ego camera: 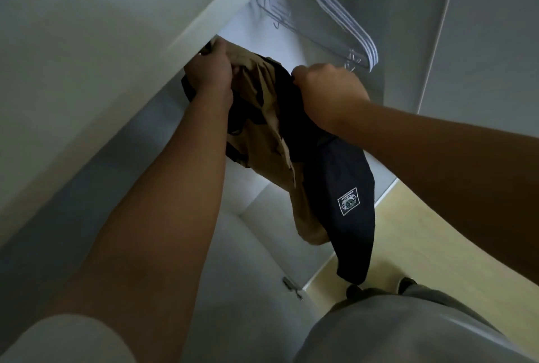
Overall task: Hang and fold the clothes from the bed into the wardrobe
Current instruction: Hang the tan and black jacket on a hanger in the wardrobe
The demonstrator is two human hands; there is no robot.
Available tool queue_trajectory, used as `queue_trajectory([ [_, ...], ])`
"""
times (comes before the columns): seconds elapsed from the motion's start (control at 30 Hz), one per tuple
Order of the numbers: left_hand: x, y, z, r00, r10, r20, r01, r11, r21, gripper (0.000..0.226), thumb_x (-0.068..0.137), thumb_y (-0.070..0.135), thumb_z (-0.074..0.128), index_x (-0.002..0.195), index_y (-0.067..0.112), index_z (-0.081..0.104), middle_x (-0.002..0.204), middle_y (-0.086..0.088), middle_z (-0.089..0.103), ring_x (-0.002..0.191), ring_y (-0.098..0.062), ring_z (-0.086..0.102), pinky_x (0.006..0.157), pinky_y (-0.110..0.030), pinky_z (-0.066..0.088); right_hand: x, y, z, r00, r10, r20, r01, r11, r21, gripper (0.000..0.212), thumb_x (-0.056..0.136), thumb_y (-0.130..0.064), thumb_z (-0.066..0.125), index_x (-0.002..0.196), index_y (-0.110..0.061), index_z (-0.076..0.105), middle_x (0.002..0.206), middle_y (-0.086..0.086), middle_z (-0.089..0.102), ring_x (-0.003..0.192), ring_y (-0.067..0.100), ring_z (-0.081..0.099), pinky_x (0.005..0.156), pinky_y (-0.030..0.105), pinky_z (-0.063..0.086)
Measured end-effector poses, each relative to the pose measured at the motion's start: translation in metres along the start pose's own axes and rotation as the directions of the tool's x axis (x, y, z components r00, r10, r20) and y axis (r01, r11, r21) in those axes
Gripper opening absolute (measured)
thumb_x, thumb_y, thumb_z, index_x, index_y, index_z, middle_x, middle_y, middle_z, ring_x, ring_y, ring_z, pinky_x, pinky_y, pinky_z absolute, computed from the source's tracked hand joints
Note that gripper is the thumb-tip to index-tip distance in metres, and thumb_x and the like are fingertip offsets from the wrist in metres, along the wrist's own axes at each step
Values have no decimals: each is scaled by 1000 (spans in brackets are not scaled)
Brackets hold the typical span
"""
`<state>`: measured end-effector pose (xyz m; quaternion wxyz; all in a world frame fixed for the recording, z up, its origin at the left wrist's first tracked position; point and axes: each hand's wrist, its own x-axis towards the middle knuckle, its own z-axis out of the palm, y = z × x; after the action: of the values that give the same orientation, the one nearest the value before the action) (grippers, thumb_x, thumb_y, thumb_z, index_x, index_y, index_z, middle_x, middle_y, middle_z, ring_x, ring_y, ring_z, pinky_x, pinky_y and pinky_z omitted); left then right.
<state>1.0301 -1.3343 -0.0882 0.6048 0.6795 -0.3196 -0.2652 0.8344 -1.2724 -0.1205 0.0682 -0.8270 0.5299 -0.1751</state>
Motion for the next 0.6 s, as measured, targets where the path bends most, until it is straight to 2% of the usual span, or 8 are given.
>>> queue_trajectory([
  [0.03,2,0,0,1000,-23,8,23,1000,-9,14,88,17,67,98,9,72,92,-7,74,82,-24,72,64,-33,60,5,1,-2,1000,-4,8,4,1000,-8,20,95,-4,40,108,-4,56,81,10,42,68,31,45,59,39,39],
  [0.13,4,-7,1,980,-165,110,178,977,-118,26,90,16,68,114,4,68,108,-16,71,92,-31,71,67,-34,60,13,8,-4,998,10,64,-8,999,-31,23,93,0,39,104,-3,59,80,11,44,70,32,51,61,40,46],
  [0.2,0,-14,1,933,-290,214,332,923,-195,32,91,20,70,118,4,65,112,-18,70,95,-30,70,70,-33,60,15,12,-1,994,32,107,-26,998,-53,25,92,1,39,105,-3,60,82,11,48,74,34,56,63,39,47],
  [0.27,-1,-20,-1,894,-351,278,416,881,-226,33,90,23,71,117,4,66,109,-16,71,98,-28,69,75,-33,60,20,16,4,993,38,112,-30,997,-78,26,94,0,40,108,-5,62,87,12,50,80,35,60,64,38,45],
  [0.4,-1,-24,-3,891,-332,311,417,868,-269,25,92,13,69,115,5,66,96,-12,72,90,-24,69,67,-28,58,34,26,11,991,94,99,-83,990,-110,29,95,-2,42,116,-9,61,106,16,58,93,39,63,66,39,44],
  [0.53,-5,-31,-6,940,-229,253,287,931,-224,40,88,-2,70,127,3,61,122,-17,66,107,-29,67,77,-30,58,34,37,22,984,157,88,-150,985,-82,34,93,-4,48,127,-12,51,116,17,55,101,41,60,68,41,41],
  [0.6,-7,-34,-11,959,-217,180,252,947,-200,47,84,-7,72,128,2,60,118,-16,66,98,-26,67,75,-27,58,31,37,30,986,142,83,-137,989,-63,42,90,-5,54,130,-13,44,116,18,53,102,40,58,71,44,42],
])
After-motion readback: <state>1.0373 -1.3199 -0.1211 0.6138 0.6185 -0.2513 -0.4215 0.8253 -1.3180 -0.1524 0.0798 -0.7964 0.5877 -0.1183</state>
